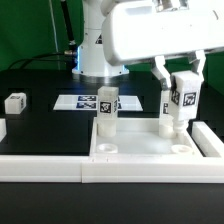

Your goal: Assemble square table

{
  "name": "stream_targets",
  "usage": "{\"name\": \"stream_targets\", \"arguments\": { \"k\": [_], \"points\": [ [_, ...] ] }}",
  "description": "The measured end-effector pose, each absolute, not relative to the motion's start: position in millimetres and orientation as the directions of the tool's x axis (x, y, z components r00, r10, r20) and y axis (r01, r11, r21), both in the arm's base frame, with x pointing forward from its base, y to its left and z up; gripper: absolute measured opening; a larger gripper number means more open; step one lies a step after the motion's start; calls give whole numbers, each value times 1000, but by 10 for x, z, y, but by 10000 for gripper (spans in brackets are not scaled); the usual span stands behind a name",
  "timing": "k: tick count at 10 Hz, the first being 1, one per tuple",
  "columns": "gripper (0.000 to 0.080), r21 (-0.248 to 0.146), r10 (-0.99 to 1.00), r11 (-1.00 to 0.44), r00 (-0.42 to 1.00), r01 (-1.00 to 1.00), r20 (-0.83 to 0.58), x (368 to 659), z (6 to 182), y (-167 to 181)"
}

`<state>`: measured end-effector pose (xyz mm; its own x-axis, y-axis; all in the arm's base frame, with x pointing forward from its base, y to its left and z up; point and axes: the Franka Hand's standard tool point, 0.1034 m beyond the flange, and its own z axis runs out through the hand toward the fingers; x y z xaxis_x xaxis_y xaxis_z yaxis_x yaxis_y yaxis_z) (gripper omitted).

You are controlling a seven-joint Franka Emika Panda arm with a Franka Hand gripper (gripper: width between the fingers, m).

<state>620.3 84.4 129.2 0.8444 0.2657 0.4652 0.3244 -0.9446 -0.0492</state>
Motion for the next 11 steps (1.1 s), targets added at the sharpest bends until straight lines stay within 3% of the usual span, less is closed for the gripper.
{"name": "stream_targets", "arguments": {
  "k": [2, 7, 11],
  "points": [
    [291, -29, 270, -945, 828, 326, 492, 6196, 1262, 861],
    [291, -24, 282, -941, 819, 338, 500, 6202, 1196, 883],
    [291, -27, 297, -935, 824, 353, 482, 6163, 1032, 874]
  ]
}}
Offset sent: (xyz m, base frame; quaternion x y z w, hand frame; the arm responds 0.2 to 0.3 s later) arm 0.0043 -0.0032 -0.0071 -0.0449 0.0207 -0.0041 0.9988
